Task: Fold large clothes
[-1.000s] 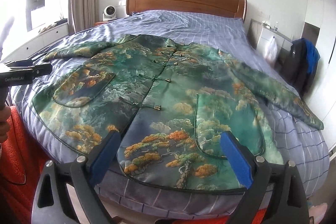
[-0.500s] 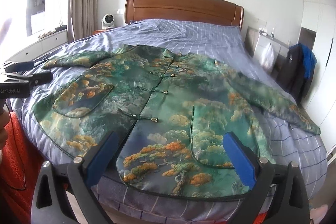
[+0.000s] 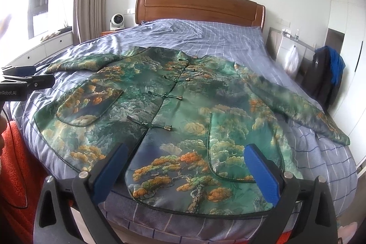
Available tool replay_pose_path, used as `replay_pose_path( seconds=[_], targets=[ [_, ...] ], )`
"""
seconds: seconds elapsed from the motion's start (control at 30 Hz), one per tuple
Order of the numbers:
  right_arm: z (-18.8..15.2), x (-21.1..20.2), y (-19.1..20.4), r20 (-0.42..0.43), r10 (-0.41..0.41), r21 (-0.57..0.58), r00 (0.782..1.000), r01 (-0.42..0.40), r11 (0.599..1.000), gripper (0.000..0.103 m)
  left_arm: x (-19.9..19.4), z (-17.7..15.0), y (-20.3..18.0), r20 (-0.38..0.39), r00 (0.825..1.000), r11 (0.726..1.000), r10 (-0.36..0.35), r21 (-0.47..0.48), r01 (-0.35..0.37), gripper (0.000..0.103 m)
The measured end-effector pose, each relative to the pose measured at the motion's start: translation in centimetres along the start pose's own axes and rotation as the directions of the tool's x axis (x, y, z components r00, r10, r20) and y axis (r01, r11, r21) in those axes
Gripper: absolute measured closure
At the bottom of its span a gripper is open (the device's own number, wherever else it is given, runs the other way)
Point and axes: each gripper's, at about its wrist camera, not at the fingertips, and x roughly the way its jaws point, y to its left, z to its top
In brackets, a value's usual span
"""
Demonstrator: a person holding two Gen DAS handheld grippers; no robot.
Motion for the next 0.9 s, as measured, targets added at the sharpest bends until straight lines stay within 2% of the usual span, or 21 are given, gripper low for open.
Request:
replay_pose_path(
  seconds=[0.5,0.9],
  targets=[
    [0.26,-0.20,0.53,0.019,-0.031,-0.037,0.999,0.031,0.999,0.001,-0.32,0.11,0.03,0.012,1.000,1.000,0.026,0.009,-0.026,0.000],
    [0.26,0.00,0.81,0.012,-0.026,-0.054,1.000,0.026,0.998,0.001,0.27,-0.06,0.65,-0.020,0.999,1.000,0.027,-0.007,-0.028,0.000]
  ],
)
